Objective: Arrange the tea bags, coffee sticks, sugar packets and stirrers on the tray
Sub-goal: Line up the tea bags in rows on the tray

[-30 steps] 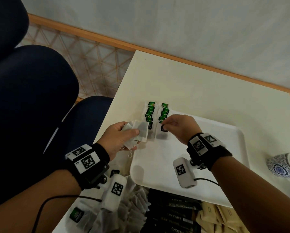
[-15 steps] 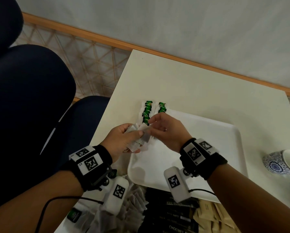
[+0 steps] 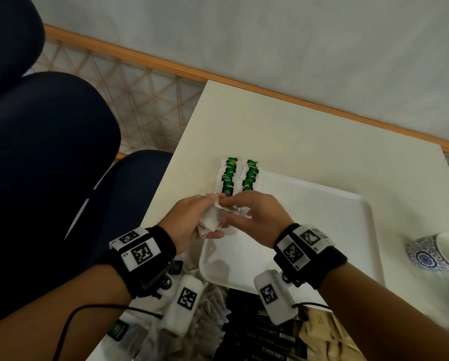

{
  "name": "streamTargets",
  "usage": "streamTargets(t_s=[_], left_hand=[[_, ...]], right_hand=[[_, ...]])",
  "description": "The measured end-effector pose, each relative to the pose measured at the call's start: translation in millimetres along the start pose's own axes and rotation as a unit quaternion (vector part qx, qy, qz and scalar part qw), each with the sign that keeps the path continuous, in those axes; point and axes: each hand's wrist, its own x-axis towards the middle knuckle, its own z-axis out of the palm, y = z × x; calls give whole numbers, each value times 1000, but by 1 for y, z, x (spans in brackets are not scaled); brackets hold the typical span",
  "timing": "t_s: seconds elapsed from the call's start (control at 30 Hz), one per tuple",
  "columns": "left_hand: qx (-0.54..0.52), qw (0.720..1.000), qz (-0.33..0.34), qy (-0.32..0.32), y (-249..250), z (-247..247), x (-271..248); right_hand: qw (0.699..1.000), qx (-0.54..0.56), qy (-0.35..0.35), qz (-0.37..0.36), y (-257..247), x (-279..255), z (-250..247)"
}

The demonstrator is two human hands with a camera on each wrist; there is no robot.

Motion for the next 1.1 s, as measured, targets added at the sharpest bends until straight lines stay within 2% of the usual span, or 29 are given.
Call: streamTargets(t_s=[0.1,0.23,0.33,0.5,0.7,0.9,1.1], left_hand=[[17,1000,-6,11,-2,-3,-1],[41,999,8,25,-3,-11,0],[43,998,10,37,-2,-16,1],[30,998,14,54,1,-22,0],[29,997,23,65,5,-33,1],[30,996,40,68,7,-37,1],[46,996,48,56,8,-37,-2]], right_hand=[[1000,-2,11,11,1,4,-4],[997,-6,61,44,4,9,-12],[994,39,54,91,6,11,-17],[993,38,54,102,6,13,-23],[997,5,8,83,3,15,-21],[992,-37,-88,81,-2,22,-10],[990,-68,-72,99,3,41,-6]])
